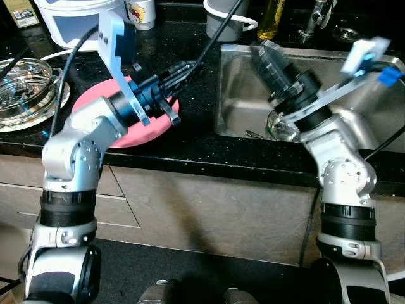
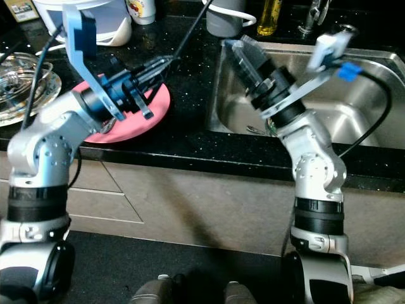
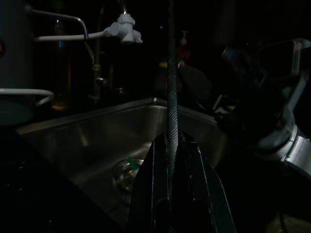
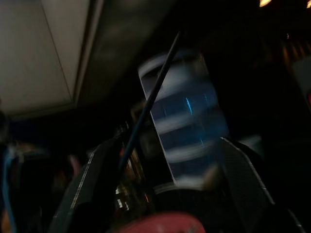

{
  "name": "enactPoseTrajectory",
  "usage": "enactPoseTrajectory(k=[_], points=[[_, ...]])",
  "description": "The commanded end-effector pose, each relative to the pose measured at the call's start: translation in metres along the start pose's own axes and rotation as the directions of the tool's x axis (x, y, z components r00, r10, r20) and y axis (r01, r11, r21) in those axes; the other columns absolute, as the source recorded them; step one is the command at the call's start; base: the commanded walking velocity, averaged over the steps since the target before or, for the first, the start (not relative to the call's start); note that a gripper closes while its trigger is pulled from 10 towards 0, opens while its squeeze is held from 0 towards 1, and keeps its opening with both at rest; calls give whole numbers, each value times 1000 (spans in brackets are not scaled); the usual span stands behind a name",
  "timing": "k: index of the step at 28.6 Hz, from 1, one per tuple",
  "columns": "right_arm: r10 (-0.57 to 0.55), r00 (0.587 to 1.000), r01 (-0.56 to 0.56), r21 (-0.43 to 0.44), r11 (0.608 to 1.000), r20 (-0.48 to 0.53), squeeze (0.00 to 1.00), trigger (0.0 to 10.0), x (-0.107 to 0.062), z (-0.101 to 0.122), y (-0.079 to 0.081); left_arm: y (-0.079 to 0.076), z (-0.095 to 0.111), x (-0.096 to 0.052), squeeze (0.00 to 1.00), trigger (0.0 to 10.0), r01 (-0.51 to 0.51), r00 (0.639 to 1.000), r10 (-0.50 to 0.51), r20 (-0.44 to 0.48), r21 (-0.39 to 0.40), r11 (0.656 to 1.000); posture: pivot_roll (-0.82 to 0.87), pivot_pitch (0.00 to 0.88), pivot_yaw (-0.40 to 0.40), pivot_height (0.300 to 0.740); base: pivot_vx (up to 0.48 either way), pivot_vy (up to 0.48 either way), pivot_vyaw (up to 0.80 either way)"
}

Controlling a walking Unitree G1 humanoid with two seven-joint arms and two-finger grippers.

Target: Kitchen organization

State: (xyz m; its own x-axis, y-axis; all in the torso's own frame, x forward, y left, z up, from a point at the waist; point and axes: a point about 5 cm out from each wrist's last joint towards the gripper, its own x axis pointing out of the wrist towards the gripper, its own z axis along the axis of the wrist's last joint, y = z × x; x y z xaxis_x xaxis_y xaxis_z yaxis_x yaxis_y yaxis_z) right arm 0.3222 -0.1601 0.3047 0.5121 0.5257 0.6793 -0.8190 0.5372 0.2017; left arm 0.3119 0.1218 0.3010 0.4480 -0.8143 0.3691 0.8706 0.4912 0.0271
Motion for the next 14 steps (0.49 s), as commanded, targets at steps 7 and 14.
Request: enactPoseTrajectory(k=[7,14], points=[[94,995,-93,77,993,-13,0,10000,4,-3,13,-19,-10,-2,0,10000,43,999,-43,-7,-50,998,6,109,-5,740,0,0,0],[271,959,-262,112,959,-81,0,10000,8,-15,40,-36,-24,2,0,10000,106,992,-114,-62,-112,988,6,117,-2,740,0,0,0]])
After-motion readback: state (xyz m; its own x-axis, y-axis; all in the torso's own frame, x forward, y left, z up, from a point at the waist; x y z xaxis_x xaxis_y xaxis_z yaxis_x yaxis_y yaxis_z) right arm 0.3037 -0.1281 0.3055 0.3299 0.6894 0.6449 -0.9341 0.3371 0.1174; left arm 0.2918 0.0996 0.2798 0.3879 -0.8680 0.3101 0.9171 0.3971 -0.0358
